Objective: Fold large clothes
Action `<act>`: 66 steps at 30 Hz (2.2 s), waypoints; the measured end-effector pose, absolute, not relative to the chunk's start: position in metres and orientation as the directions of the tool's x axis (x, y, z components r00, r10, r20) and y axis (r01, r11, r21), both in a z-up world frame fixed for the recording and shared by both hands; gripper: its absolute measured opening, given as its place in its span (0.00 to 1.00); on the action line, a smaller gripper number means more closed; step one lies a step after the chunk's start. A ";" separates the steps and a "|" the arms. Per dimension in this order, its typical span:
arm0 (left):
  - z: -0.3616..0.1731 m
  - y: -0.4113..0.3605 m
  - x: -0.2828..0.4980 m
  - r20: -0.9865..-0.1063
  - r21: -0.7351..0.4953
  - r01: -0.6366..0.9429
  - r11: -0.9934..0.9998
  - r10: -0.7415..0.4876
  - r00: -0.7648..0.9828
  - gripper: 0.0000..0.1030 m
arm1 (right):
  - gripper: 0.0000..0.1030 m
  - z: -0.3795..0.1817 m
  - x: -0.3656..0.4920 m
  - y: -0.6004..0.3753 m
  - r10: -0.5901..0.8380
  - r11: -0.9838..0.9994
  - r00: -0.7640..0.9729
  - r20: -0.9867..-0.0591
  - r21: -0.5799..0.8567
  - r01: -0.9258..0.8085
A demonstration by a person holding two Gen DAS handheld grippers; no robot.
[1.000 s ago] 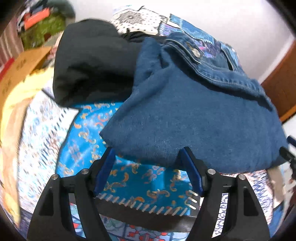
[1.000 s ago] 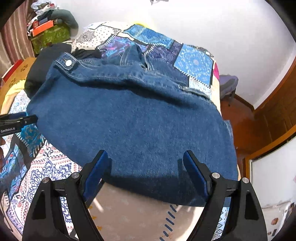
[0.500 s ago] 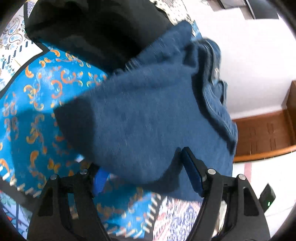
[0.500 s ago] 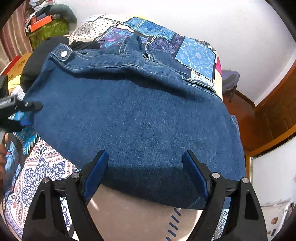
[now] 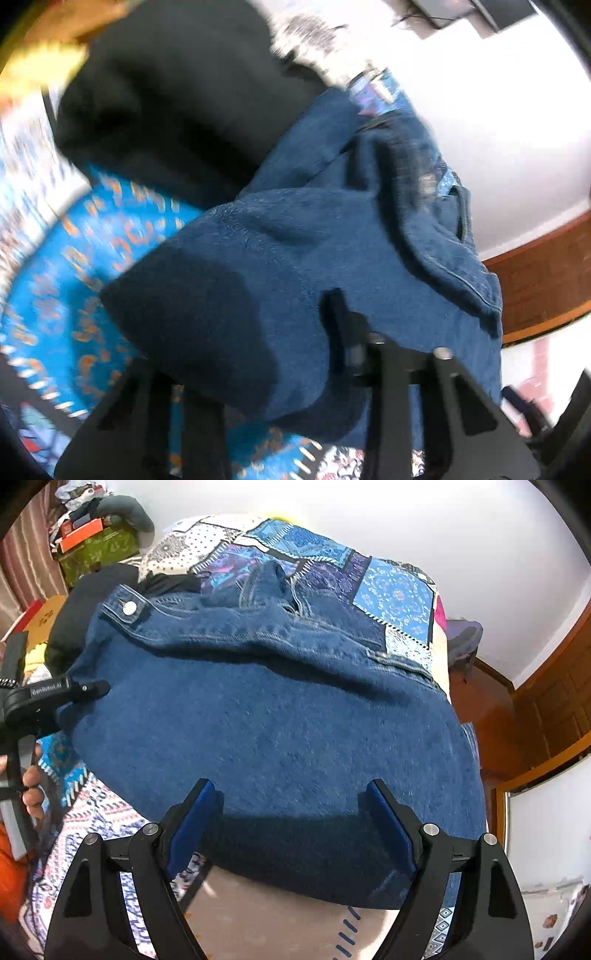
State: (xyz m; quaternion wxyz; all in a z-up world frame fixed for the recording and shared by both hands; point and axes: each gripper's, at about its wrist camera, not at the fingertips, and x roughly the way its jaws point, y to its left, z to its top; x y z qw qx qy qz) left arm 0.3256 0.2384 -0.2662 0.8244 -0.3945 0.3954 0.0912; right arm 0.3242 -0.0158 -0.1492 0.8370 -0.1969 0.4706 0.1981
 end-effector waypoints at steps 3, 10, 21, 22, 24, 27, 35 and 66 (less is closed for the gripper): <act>-0.227 0.229 0.314 -0.686 -0.567 -0.398 0.721 -0.145 0.713 0.22 | 0.79 -0.141 0.319 -0.010 0.158 0.832 0.486 -0.860 -0.149 -0.534; -0.134 0.207 0.284 -0.541 -0.586 -0.231 0.777 -0.162 0.825 0.16 | 0.79 -0.120 0.309 0.006 0.232 0.819 0.480 -0.846 -0.096 -0.566; -0.067 0.207 0.226 -0.449 -0.482 -0.192 0.855 -0.053 0.892 0.16 | 0.79 -0.160 0.297 0.078 0.389 0.723 0.215 -0.896 0.152 -0.674; -0.067 0.208 0.227 -0.452 -0.468 -0.203 0.860 -0.036 0.891 0.16 | 0.79 -0.167 0.298 0.084 0.414 0.708 0.167 -0.895 0.201 -0.677; -0.066 0.209 0.228 -0.471 -0.435 -0.232 0.870 0.000 0.882 0.16 | 0.79 -0.184 0.305 0.094 0.442 0.692 0.059 -0.895 0.299 -0.657; -0.072 0.206 0.235 -0.501 -0.388 -0.258 0.885 0.033 0.865 0.16 | 0.79 -0.204 0.314 0.098 0.446 0.704 -0.039 -0.894 0.377 -0.602; -0.063 0.143 0.270 -0.495 -0.284 -0.161 0.945 -0.001 0.869 0.16 | 0.79 -0.166 0.326 0.023 0.486 0.763 0.152 -0.861 0.332 -0.554; -0.106 0.001 0.255 -0.678 -0.062 0.272 0.960 -0.241 0.695 0.59 | 0.79 -0.086 0.290 -0.121 0.394 0.896 0.510 -0.765 0.195 -0.399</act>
